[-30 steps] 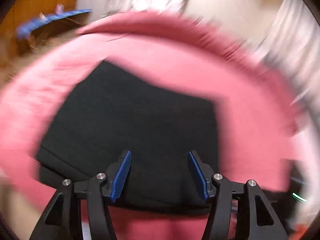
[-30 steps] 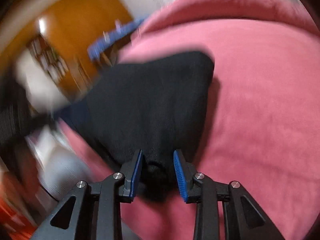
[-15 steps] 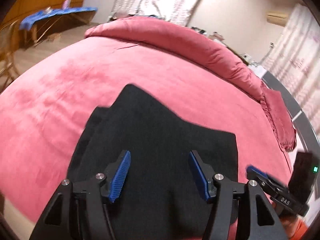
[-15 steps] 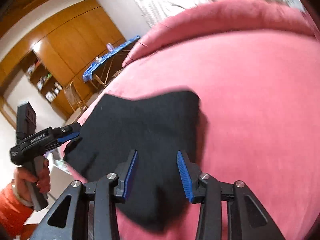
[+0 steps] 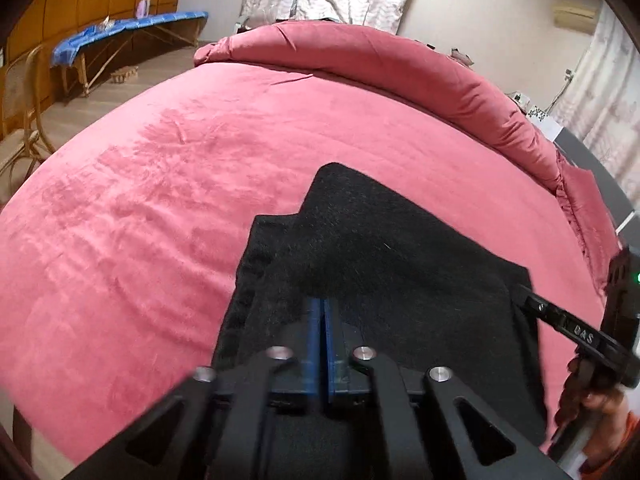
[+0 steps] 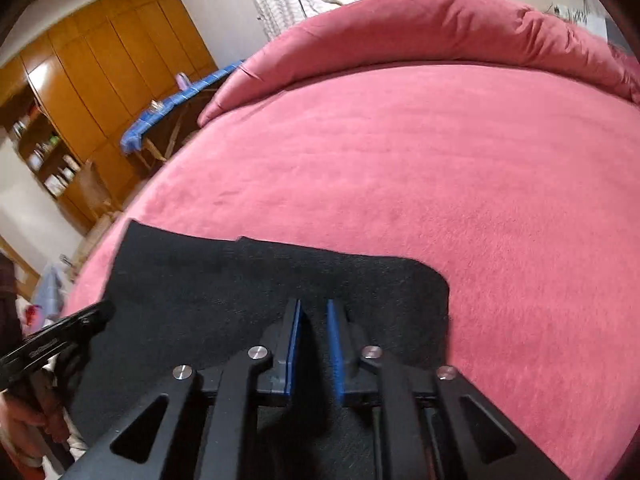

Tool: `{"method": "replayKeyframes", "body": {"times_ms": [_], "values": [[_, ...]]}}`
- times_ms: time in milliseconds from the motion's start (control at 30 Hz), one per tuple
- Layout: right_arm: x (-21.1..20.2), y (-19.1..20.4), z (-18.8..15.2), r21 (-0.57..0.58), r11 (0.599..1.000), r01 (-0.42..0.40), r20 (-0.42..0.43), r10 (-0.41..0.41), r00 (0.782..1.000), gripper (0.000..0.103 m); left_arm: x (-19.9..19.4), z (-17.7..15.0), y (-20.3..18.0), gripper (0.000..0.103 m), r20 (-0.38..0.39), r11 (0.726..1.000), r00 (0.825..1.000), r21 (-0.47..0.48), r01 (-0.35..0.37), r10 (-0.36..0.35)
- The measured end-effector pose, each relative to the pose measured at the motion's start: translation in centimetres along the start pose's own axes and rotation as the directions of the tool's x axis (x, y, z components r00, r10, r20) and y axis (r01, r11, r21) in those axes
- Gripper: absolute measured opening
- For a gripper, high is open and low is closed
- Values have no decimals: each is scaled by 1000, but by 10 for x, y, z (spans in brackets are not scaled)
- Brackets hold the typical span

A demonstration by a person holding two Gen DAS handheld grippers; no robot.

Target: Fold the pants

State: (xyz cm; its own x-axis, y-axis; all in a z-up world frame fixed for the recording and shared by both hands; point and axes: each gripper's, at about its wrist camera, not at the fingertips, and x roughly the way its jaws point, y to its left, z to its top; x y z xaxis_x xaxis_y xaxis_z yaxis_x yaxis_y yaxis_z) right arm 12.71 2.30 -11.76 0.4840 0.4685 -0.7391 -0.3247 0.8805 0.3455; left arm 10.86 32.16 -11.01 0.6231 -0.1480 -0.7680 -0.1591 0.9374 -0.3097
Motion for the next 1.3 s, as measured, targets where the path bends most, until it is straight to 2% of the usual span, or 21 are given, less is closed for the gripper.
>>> {"method": "replayKeyframes", "body": {"times_ms": [33, 67, 100, 133, 167, 200, 300, 433, 600, 633, 700, 767, 867, 933, 1167, 1300], "values": [[-5, 3, -4, 28, 1000, -13, 7, 13, 1000, 26, -14, -4, -4, 49, 0, 1000, 1000, -8, 1, -1], [-19, 1, -9, 61, 998, -23, 22, 22, 1000, 32, -28, -7, -9, 64, 14, 1000, 1000, -6, -12, 12], [-26, 3, -11, 74, 997, -15, 27, 13, 1000, 44, -40, -10, -14, 88, 33, 999, 999, -1, -35, 35], [-39, 7, -19, 75, 997, 9, 33, -11, 999, 55, -57, -16, -20, 96, 82, 996, 993, 11, -87, 86], [-50, 12, -27, 65, 998, 25, 40, -28, 999, 78, -73, -22, -28, 96, 122, 993, 987, 27, -113, 108], [-59, 20, -36, 54, 998, 37, 44, -39, 998, 88, -84, -28, -32, 98, 139, 992, 984, 43, -123, 115], [-81, 28, -58, 59, 997, 50, 51, -53, 997, 88, -106, -47, -50, 103, 166, 975, 972, 116, -188, 168], [-102, 44, -91, 50, 995, 90, 32, -92, 995, 88, -119, -72, -70, 103, 199, 931, 941, 194, -310, 272], [-110, 67, -112, 55, 989, 136, 45, -138, 989, 88, -117, -94, -84, 103, 175, 892, 930, 272, -362, 324], [-113, 68, -114, 60, 988, 141, 45, -143, 989, 88, -117, -99, -88, 103, 184, 872, 917, 289, -395, 354], [-114, 70, -113, 63, 986, 156, 50, -159, 986, 88, -119, -105, -93, 103, 210, 851, 904, 312, -423, 372], [-115, 71, -110, 54, 985, 165, 55, -168, 984, 88, -124, -109, -95, 103, 217, 857, 912, 320, -404, 349], [-117, 71, -108, 49, 982, 185, 62, -188, 980, 88, -129, -110, -92, 103, 176, 891, 934, 288, -352, 312], [-120, 74, -109, 43, 982, 186, 67, -188, 980, 88, -131, -110, -89, 103, 159, 904, 941, 272, -331, 298], [-125, 88, -110, 8, 979, 204, 88, -204, 975, 88, -134, -108, -80, 103, 135, 931, 953, 218, -294, 270], [-123, 92, -110, 8, 978, 211, 83, -211, 974, 88, -135, -108, -80, 103, 142, 934, 953, 205, -292, 267]]}}
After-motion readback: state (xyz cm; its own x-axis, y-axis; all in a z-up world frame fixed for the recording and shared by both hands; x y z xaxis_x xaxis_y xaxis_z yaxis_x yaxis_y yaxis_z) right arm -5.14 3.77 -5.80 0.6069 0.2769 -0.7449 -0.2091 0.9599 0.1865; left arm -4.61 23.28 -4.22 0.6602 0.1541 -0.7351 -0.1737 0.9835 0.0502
